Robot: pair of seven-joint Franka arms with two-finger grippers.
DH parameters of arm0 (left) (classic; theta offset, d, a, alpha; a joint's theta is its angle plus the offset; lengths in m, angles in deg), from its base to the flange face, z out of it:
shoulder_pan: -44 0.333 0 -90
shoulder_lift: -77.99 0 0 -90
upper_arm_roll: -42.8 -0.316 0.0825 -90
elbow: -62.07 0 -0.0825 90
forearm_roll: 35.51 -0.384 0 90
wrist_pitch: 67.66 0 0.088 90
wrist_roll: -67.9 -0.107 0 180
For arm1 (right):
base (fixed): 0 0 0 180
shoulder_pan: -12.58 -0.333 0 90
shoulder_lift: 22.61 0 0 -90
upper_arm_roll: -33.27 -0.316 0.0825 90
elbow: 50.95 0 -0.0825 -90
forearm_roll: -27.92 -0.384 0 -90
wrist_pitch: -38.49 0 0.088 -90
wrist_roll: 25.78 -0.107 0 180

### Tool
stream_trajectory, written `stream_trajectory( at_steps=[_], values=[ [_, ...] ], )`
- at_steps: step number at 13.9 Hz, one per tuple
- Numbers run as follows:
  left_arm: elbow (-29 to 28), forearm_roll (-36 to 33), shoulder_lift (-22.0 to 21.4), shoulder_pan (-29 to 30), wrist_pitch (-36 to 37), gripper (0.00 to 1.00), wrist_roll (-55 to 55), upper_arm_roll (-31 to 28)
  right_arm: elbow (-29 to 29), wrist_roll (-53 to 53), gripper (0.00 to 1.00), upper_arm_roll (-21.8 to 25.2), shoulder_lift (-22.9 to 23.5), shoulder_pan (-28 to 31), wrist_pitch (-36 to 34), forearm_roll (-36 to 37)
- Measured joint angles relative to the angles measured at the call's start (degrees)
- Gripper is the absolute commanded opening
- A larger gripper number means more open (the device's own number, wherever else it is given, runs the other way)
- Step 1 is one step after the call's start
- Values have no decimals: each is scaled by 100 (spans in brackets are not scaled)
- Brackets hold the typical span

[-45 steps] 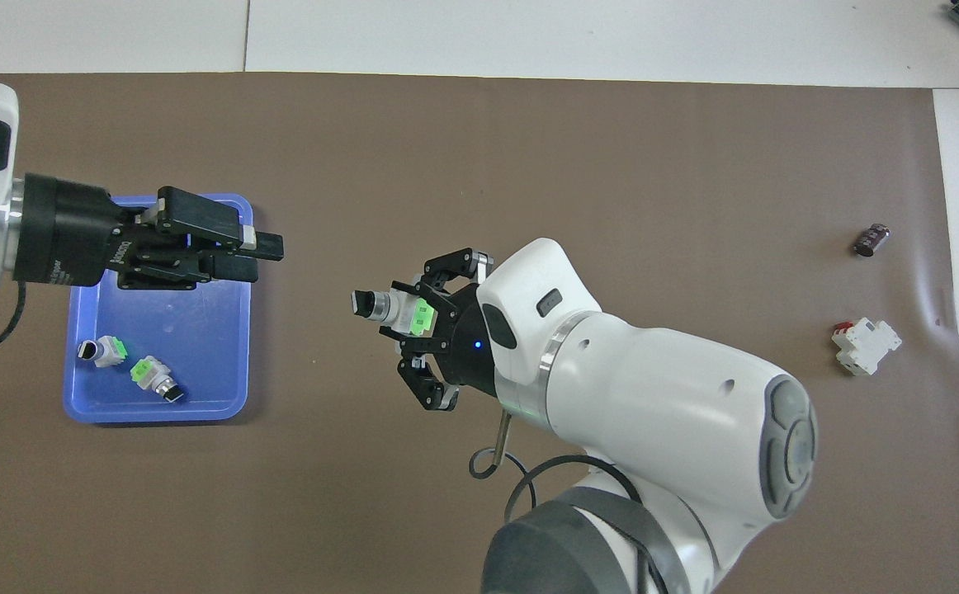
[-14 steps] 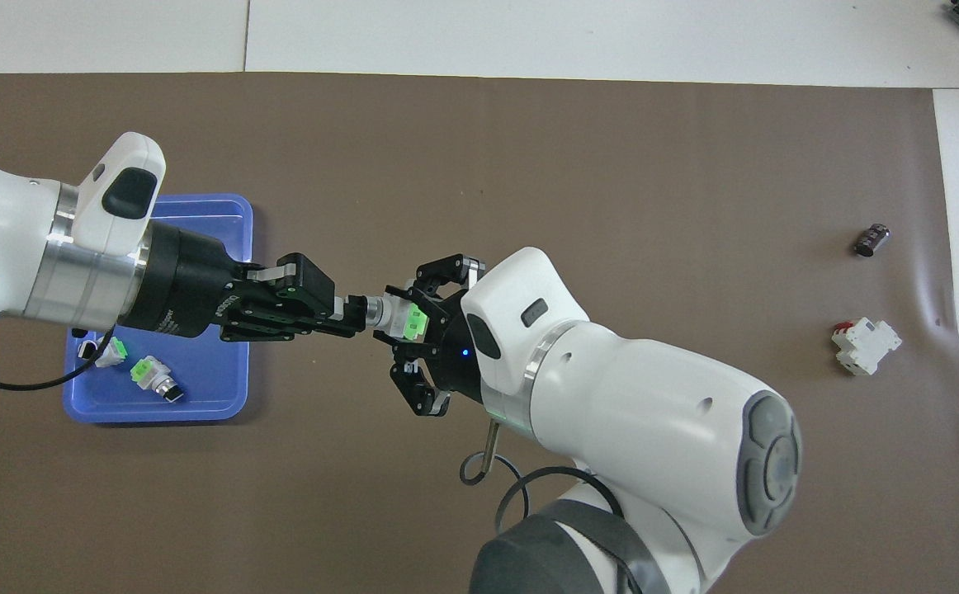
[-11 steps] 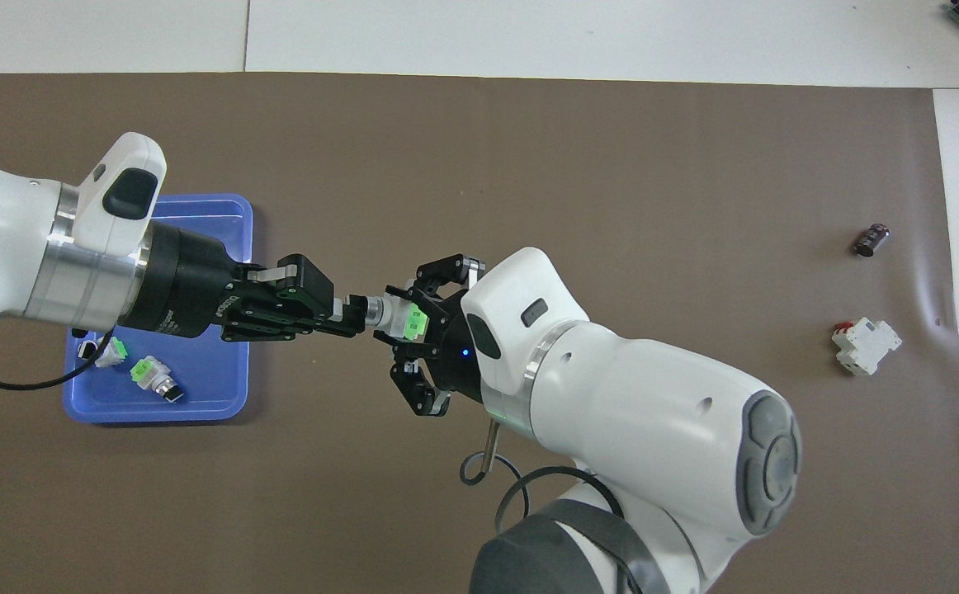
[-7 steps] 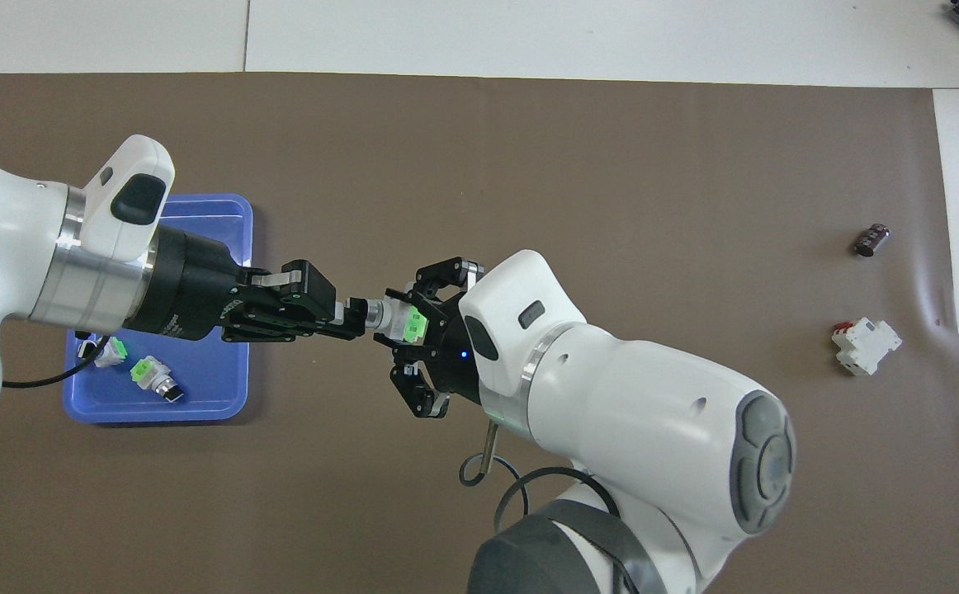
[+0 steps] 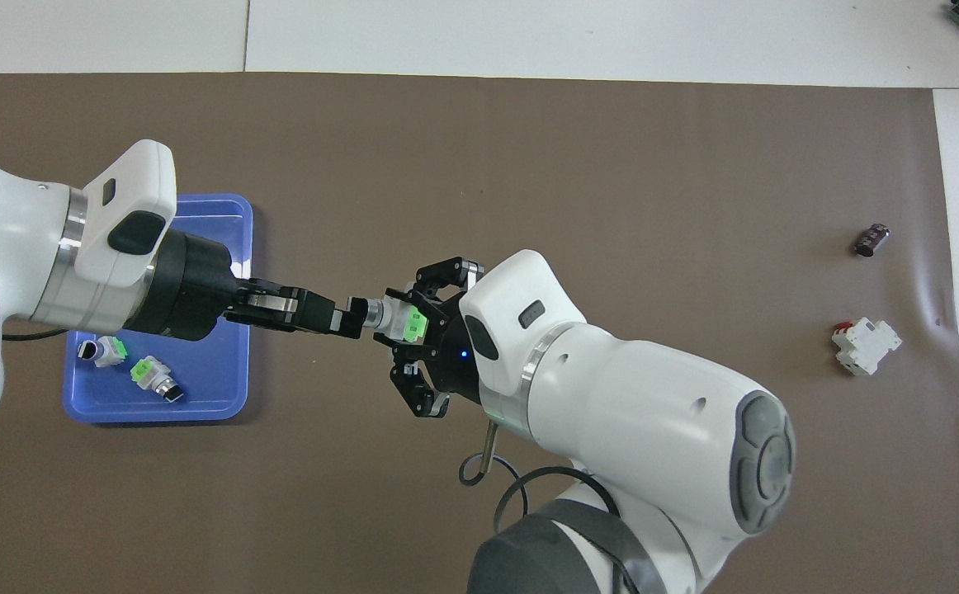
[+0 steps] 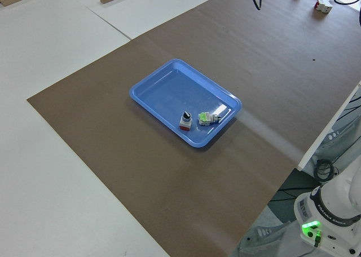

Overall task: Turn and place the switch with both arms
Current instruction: 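Close the left gripper on the switch held by the right gripper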

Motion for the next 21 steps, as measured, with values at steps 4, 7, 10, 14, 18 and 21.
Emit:
stream_trajectory(
  at_steps=[4,7,10,14,18,21],
  values=[
    [-1,-167,-5,-12,-20,0,-1467,8,0,0,0,-3,19,-12,2,0],
    [-1,-220,-9,-33,-66,0,-2002,9,0,0,0,2,20,-11,8,0],
    [-1,-268,-11,-68,-144,0,-2581,5,0,0,0,13,20,-5,18,4],
    [-40,-291,-28,-70,-163,0,-2995,5,11,0,0,10,20,-10,18,9],
    [-226,-302,-162,-137,-405,0,-2883,1,32,0,0,17,19,-7,18,25],
    [-249,-306,-182,-146,-437,0,-2821,0,32,0,0,17,19,-6,18,27]
  ],
)
